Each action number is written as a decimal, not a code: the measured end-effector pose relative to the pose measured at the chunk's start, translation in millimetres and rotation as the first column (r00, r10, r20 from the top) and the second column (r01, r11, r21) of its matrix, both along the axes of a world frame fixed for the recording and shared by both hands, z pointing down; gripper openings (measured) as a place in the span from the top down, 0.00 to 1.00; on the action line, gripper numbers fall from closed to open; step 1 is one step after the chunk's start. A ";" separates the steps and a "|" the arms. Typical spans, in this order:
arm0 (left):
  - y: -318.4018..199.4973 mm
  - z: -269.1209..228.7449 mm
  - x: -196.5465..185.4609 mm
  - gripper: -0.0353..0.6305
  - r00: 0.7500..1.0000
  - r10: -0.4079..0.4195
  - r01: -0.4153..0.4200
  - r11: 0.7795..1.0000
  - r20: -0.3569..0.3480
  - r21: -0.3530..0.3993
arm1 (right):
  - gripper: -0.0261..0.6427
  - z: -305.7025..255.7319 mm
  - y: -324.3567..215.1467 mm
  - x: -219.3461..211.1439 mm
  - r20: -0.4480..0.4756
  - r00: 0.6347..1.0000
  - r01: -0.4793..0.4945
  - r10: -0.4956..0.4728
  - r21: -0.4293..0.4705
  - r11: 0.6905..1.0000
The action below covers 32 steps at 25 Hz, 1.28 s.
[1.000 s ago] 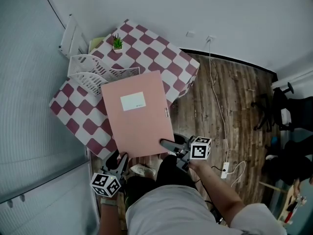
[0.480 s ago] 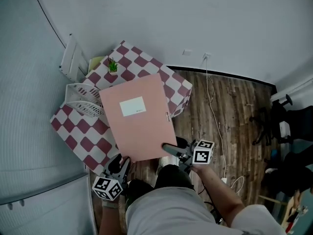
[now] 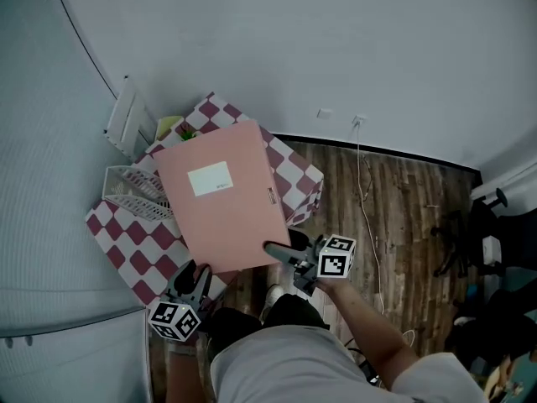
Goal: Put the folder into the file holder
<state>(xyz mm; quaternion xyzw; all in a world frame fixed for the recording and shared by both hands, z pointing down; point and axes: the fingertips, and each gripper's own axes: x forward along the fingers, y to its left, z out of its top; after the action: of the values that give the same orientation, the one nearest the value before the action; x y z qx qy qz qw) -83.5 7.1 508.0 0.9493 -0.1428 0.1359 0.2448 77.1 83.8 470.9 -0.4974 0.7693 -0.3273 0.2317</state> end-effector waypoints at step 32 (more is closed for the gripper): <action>-135.9 -26.4 58.3 0.72 0.971 -0.232 0.234 0.972 -0.054 0.030 | 0.50 -53.0 -162.5 58.7 -0.180 0.961 0.237 -0.211 0.142 0.961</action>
<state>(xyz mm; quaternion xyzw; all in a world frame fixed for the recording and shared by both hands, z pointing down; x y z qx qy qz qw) -25.2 -128.8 481.6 0.9334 -0.2497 0.0798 0.2452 135.8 -78.6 417.9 -0.4115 0.8611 -0.2461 0.1691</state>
